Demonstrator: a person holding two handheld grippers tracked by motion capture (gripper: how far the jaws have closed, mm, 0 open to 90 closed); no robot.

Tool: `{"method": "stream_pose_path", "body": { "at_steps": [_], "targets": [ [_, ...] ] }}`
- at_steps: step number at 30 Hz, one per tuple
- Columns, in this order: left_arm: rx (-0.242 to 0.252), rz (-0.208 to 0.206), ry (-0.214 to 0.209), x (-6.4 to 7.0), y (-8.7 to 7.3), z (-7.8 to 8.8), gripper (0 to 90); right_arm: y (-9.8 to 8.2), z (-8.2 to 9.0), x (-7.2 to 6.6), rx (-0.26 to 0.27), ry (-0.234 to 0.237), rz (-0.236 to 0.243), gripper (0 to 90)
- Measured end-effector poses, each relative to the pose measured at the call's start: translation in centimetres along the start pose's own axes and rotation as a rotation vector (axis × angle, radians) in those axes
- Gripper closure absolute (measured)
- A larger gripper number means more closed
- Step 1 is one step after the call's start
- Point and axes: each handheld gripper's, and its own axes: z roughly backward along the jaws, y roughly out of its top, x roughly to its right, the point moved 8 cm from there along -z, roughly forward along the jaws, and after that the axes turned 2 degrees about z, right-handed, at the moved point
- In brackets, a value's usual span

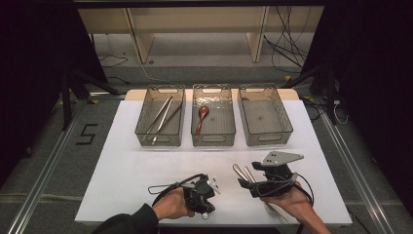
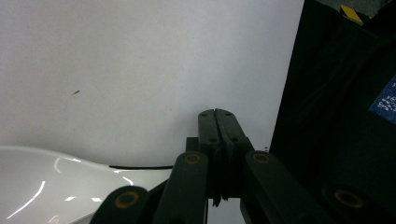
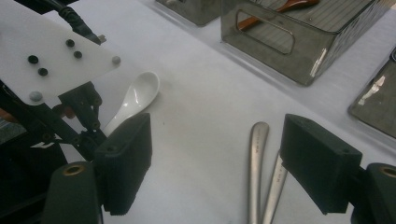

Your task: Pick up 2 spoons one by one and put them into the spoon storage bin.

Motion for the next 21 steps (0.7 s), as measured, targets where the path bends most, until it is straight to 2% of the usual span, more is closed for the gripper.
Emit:
{"method": "stream_pose_path", "body": {
  "at_steps": [6, 9, 13, 17, 21],
  "targets": [
    [-0.048, -0.007, 0.003, -0.2, -0.7, 0.3, 88.7, 0.0, 0.0, 0.0, 0.001, -0.001, -0.001, 26.2],
    [-0.1, -0.018, 0.0, -0.4, -1.5, 0.7, 88.7, 0.0, 0.1, 0.0, 0.001, 0.0, -0.001, 26.2],
    [-0.147, 0.0, -0.002, -1.3, -2.7, 1.5, 88.7, 0.0, 0.1, 0.0, 0.002, -0.001, -0.001, 26.2],
    [-0.188, 0.005, 0.037, -2.5, -4.0, 2.3, 88.7, 0.0, 0.0, 0.0, 0.0, 0.001, -0.001, 26.2],
    [-0.199, 0.038, 0.038, -3.5, -4.8, 2.8, 88.7, 0.0, 0.0, 0.0, -0.001, 0.002, -0.001, 26.2]
  ]
}}
